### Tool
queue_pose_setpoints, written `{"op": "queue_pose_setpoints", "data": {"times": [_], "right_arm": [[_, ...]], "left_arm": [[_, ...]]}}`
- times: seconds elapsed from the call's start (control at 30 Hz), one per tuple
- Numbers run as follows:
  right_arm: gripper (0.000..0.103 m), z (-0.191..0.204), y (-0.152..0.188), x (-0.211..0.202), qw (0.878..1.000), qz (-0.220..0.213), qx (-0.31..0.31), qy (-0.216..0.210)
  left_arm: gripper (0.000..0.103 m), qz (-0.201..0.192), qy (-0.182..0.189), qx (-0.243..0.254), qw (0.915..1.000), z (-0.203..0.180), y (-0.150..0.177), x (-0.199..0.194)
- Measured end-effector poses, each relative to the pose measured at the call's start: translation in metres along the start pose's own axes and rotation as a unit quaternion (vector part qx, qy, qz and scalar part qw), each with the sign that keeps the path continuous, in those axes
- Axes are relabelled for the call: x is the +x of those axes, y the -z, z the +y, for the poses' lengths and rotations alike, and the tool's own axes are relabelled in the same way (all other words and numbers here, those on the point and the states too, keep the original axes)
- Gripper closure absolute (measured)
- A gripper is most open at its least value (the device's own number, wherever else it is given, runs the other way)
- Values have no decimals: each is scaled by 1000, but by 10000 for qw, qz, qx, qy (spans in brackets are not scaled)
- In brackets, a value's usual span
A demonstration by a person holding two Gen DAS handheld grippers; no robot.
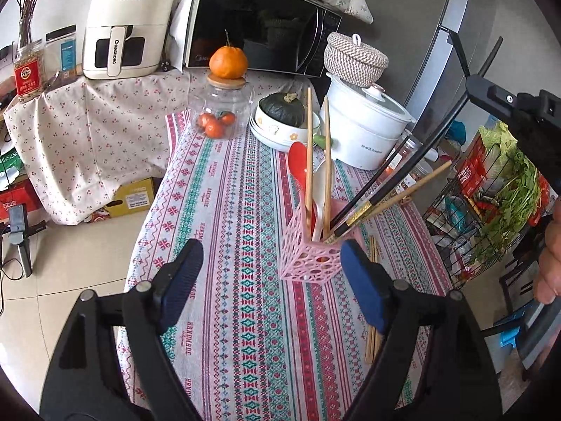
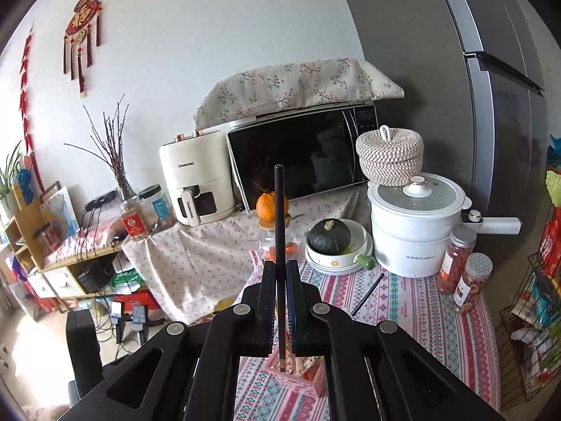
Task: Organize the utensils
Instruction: 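Insert the black chopstick into the pink basket and open the right gripper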
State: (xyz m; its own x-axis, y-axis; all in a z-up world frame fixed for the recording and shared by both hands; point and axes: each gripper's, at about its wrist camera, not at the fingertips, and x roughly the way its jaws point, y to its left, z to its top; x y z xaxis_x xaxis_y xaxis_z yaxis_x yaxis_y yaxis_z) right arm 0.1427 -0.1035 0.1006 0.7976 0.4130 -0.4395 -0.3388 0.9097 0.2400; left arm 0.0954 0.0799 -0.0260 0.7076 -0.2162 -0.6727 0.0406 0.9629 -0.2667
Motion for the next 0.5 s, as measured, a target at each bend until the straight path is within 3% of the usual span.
{"op": "queue_pose_setpoints", "data": {"times": [0.4,0.47,0.5], "right_arm": [[96,-19,34,56,9971,668,341,-88],[93,-21,32,50,9976,596,332,-98],[86,-21,30,46,9980,540,322,-96]], "left_arm": [[22,403,47,112,9991,-4,10,16],[22,415,56,169,9990,-9,10,16],[22,431,65,195,9989,-10,11,16]]}}
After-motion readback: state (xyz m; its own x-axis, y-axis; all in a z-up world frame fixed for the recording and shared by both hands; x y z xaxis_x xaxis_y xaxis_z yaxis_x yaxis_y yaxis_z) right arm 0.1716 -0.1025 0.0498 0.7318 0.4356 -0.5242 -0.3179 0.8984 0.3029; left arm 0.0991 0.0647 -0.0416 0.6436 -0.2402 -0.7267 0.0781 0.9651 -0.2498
